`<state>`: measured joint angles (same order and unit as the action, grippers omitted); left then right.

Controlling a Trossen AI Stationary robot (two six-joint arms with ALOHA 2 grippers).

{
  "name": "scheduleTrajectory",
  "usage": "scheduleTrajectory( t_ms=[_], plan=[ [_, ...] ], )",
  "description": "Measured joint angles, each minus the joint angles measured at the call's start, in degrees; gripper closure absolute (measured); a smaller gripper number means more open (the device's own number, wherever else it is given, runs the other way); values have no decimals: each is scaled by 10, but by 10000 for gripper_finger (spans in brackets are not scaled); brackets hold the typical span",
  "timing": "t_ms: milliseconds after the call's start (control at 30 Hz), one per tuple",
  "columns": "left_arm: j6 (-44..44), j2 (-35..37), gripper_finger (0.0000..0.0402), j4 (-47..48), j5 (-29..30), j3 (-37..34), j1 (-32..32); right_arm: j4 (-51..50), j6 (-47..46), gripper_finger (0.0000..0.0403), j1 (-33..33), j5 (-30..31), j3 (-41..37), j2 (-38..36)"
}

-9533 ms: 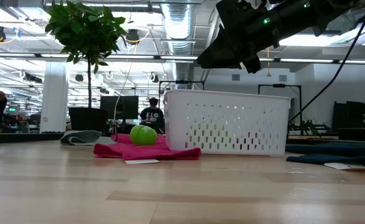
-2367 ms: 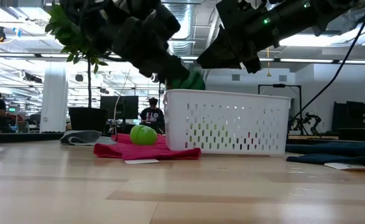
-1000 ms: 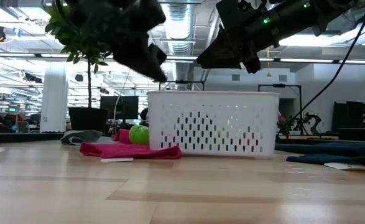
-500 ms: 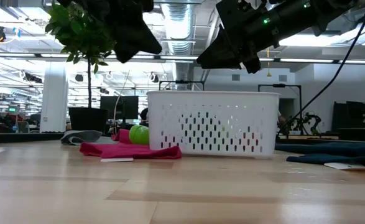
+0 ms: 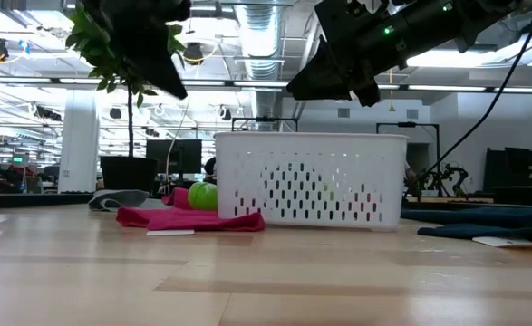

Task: Pick and placing Produce into tupperware
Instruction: Put the strawberry into the white bin

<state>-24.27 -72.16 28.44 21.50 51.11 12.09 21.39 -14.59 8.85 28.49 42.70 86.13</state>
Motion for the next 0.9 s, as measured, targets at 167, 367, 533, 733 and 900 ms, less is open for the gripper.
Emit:
scheduleTrajectory(
  t_ms=[167,367,533,733,900],
  plan=[
    [-22,-31,395,1,-7,-6,9,1,0,266,0,0,0,0],
    [-5,-52,395,-38,111,-7,24,0,0,264,0,0,0,0],
    [26,11,395,-78,171,-7,70,0,0,266,0,0,0,0],
    [157,125,395,-163,117,-7,121,-1,0,264,0,0,0,0],
    [243,228,395,-224,-33,-57,114,9,-26,266,0,-1,0,0]
  ],
)
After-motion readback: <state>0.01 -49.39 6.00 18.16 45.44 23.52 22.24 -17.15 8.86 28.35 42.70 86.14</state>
